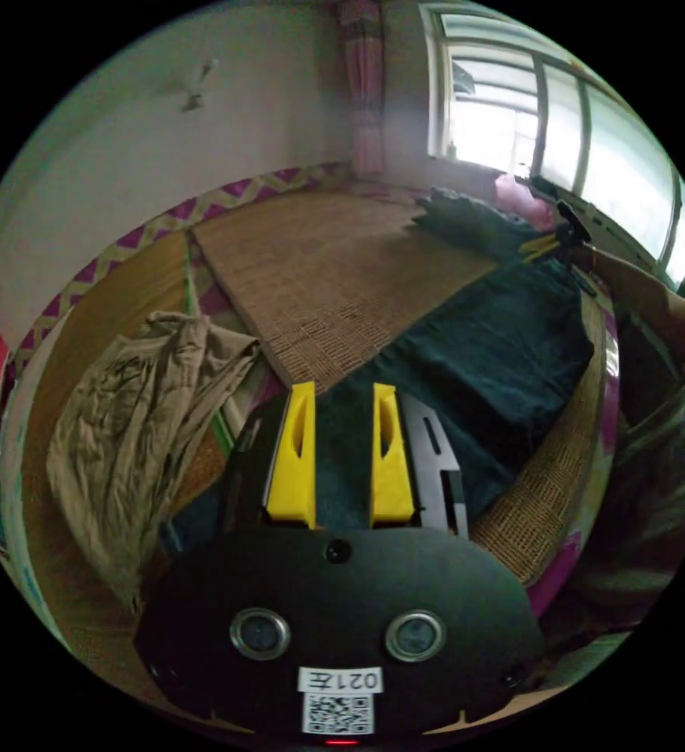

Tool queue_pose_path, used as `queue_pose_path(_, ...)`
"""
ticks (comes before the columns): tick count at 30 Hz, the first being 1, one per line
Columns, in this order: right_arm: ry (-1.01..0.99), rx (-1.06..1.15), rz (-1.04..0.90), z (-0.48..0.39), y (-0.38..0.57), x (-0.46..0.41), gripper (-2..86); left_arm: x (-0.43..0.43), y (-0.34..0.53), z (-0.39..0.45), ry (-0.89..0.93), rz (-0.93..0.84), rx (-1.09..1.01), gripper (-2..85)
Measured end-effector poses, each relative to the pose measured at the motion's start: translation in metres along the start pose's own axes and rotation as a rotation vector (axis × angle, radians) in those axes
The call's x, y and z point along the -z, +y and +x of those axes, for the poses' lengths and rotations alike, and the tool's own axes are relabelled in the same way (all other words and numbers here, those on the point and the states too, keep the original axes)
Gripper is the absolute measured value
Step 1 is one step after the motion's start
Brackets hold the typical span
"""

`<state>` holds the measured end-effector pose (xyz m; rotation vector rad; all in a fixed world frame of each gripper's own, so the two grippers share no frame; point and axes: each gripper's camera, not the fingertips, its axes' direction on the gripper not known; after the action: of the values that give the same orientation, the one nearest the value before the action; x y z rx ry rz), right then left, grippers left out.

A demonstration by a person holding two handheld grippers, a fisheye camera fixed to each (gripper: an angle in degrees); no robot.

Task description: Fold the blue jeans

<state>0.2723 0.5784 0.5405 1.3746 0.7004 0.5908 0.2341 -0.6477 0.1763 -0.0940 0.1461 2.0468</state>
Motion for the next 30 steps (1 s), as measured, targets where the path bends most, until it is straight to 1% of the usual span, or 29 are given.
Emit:
queue_pose_path(1,-0.035,0.011,-0.014,0.003,-0.004,-0.002,8.4,-0.007,-0.004,0.000,0.015,-0.023,-0.008,11.2)
queue_pose_path(2,-0.095,0.032,-0.039,0.008,-0.009,-0.004,5.4,-0.019,-0.011,0.000,0.035,-0.075,-0.025,11.2)
queue_pose_path(3,-0.097,0.049,-0.046,0.011,-0.013,-0.001,2.8,-0.028,-0.015,0.001,0.052,-0.113,-0.049,11.2)
queue_pose_path(5,-0.077,0.087,-0.032,0.012,-0.013,0.010,0.3,-0.037,-0.018,0.003,0.064,-0.159,-0.073,10.9)
queue_pose_path(8,-0.153,0.112,0.037,0.019,-0.006,0.036,-0.7,-0.040,-0.016,0.010,0.078,-0.191,-0.107,9.6)
queue_pose_path(11,-0.159,0.111,0.079,0.022,0.003,0.055,-0.6,-0.037,-0.013,0.017,0.076,-0.199,-0.123,8.6)
queue_pose_path(13,-0.180,0.100,0.079,0.025,0.006,0.060,-0.1,-0.033,-0.010,0.020,0.087,-0.199,-0.124,8.5)
queue_pose_path(16,-0.066,0.084,0.020,0.023,0.005,0.053,3.7,-0.023,-0.006,0.022,0.120,-0.195,-0.112,7.9)
queue_pose_path(17,-0.062,0.095,0.009,0.023,0.003,0.051,6.4,-0.018,-0.004,0.023,0.126,-0.192,-0.108,7.3)
queue_pose_path(19,-0.086,0.098,-0.016,0.025,-0.003,0.047,6.8,-0.010,0.000,0.026,0.120,-0.182,-0.101,4.9)
queue_pose_path(21,-0.097,0.129,-0.071,0.023,-0.011,0.040,3.1,0.005,0.007,0.031,0.101,-0.162,-0.093,0.5)
queue_pose_path(23,-0.106,0.167,-0.101,0.019,-0.014,0.042,0.1,0.019,0.012,0.039,0.084,-0.138,-0.116,-0.3)
queue_pose_path(25,-0.076,0.214,-0.106,0.012,-0.014,0.051,-0.6,0.035,0.018,0.049,0.052,-0.111,-0.139,-0.7)
queue_pose_path(28,-0.053,0.219,-0.062,0.010,-0.009,0.077,-0.9,0.070,0.029,0.068,0.000,-0.061,-0.189,-0.9)
queue_pose_path(30,-0.055,0.206,0.020,0.011,0.002,0.113,-1.0,0.111,0.040,0.085,-0.024,-0.005,-0.230,-0.9)
